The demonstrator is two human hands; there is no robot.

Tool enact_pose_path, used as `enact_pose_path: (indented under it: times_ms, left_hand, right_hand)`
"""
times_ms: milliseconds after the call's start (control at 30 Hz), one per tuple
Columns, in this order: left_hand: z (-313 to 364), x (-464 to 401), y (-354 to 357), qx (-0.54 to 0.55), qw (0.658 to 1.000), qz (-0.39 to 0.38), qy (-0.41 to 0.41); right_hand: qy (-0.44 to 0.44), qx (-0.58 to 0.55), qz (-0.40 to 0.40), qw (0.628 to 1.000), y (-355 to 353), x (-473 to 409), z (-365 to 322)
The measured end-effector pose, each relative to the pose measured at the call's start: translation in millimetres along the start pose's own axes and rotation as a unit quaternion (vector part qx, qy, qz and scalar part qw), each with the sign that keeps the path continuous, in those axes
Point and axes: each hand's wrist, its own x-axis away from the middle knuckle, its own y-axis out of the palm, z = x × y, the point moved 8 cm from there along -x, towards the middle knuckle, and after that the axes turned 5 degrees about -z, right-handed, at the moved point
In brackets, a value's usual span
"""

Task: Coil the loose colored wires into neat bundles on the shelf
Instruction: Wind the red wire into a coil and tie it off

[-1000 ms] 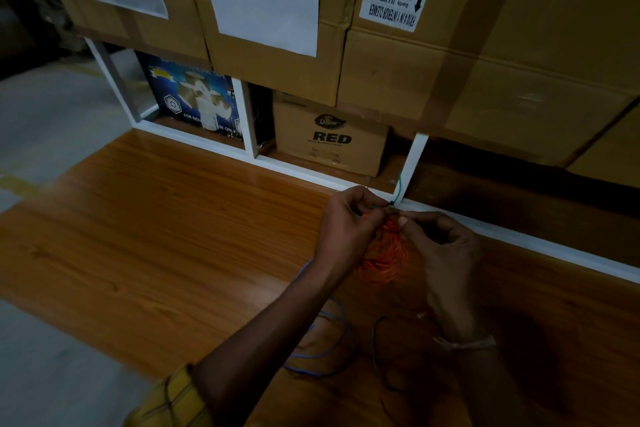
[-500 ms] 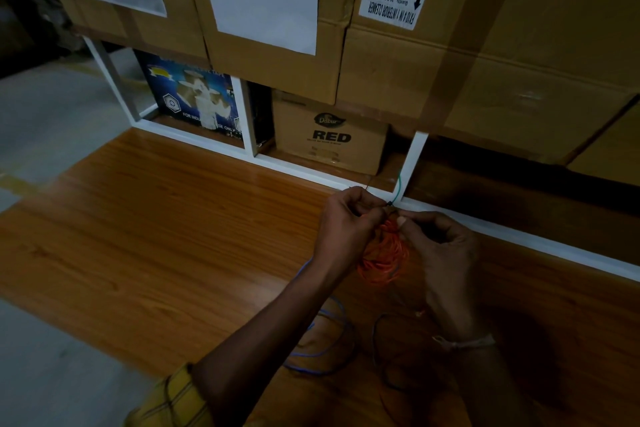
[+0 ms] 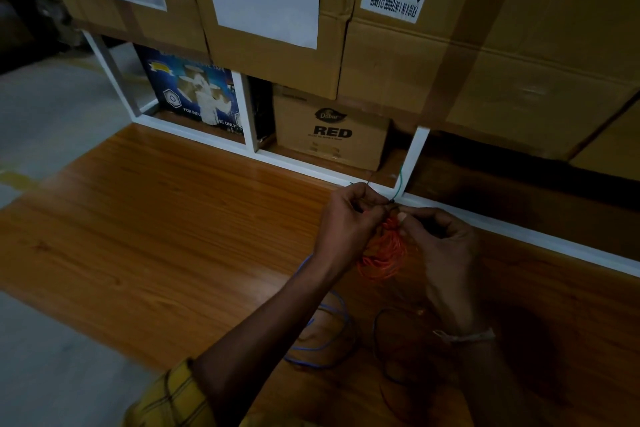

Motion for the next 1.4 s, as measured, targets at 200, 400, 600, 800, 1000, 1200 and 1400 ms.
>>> enact_pose_path:
  times_ms: [200,400,600,800,1000,1200,1400]
  left_hand:
    - [-1,0,-3,-0.005,1.000,0.000,0.010]
    - [-2,1,-3,-0.025,1.000,-0.002,0.011]
    - [4,4,4,-0.067,0.997,-0.016,0.038]
    - [-4,2,3,0.000,1.000,-0.009,0.005]
    - [-3,3,2,0.003,0.999,-0.052,0.008]
    - [-8,5,-8,-0.008,0.998,-0.056,0.000]
    - [-9,10,-11,0.005,0.997,-0.081,-0.011]
  right_hand:
    - [0.010,0.004,-0.016,1.000,0,-1,6]
    - [0.013,-0.004,-0.017,1.000,1,-1,7]
    - [0.025,-0.027,0.002,0.999,-1,0,12]
    - [0.025,-0.047,0.008,0.999,-2,0,11]
    - [0.032,-0.046,-0.009,0.998,-1,-2,13]
    - [0.042,-0.007,-0.040,0.998,-4,-8,13]
    - [0.028,0.111,-0.134,0.984,4,-33,4]
